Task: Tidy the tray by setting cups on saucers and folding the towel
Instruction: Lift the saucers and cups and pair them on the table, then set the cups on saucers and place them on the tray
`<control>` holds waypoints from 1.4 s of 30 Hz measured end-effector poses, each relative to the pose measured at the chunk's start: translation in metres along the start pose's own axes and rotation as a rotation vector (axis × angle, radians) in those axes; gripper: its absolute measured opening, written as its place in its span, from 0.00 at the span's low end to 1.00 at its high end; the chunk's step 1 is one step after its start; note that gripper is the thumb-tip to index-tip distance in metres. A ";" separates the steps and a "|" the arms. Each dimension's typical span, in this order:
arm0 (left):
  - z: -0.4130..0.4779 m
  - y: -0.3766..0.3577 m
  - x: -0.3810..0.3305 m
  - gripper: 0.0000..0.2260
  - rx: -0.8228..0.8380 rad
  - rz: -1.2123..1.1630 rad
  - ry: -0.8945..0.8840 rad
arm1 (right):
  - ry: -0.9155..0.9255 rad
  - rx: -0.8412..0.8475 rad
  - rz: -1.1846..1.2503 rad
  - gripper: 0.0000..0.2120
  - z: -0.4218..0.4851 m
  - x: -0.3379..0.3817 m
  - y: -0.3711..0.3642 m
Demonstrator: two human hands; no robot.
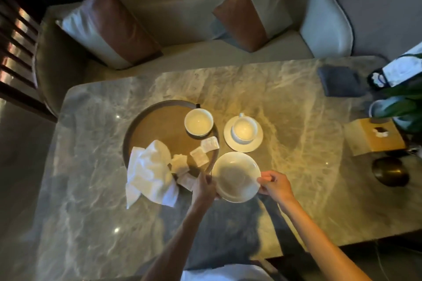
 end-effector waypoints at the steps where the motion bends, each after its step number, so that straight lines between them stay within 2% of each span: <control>1: 0.003 -0.010 -0.001 0.06 0.008 0.022 -0.012 | -0.009 -0.025 -0.008 0.04 0.008 -0.002 0.008; 4: 0.011 -0.034 -0.008 0.11 0.037 0.089 -0.045 | -0.018 -0.073 -0.036 0.06 0.029 -0.005 0.024; 11: 0.018 -0.059 -0.004 0.07 0.040 0.212 -0.024 | -0.030 -0.065 -0.047 0.02 0.051 -0.022 0.033; 17: 0.012 -0.064 0.010 0.17 0.092 0.217 0.014 | -0.070 -0.061 -0.077 0.03 0.051 -0.030 0.027; 20: 0.013 -0.065 0.014 0.16 0.093 0.230 0.027 | -0.062 -0.065 -0.094 0.03 0.051 -0.030 0.028; 24: 0.014 -0.065 0.019 0.15 0.087 0.128 0.089 | -0.076 -0.048 -0.139 0.04 0.052 -0.031 0.029; 26: 0.015 -0.065 0.022 0.12 0.108 0.092 0.112 | -0.082 -0.026 -0.205 0.02 0.051 -0.031 0.031; 28: 0.013 -0.063 0.025 0.09 0.151 0.064 0.145 | -0.079 -0.005 -0.254 0.05 0.047 -0.029 0.033; 30: 0.010 -0.055 0.027 0.08 0.192 0.074 0.202 | -0.037 -0.077 -0.294 0.07 0.041 -0.021 0.040; 32: 0.011 -0.041 0.026 0.08 0.194 0.089 0.207 | 0.060 -0.228 -0.363 0.06 0.031 -0.002 0.046; 35: 0.020 -0.011 0.012 0.10 0.109 0.011 0.146 | 0.217 -0.280 -0.346 0.07 0.009 0.044 0.032; 40: 0.063 0.059 -0.025 0.09 -0.209 0.154 0.029 | 0.363 -0.108 -0.225 0.11 -0.010 0.132 -0.045; 42: 0.085 0.076 -0.038 0.07 -0.263 0.155 -0.019 | 0.393 -0.063 -0.267 0.13 -0.009 0.160 -0.080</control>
Point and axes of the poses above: each hand's wrist, its own z-axis towards the middle knuckle, its own y-axis out of the back of the hand, x = y × z, the point moved 5 cm from there along z, towards the middle knuckle, and after that the axes turned 13 degrees about -y, right-handed, at the moved point
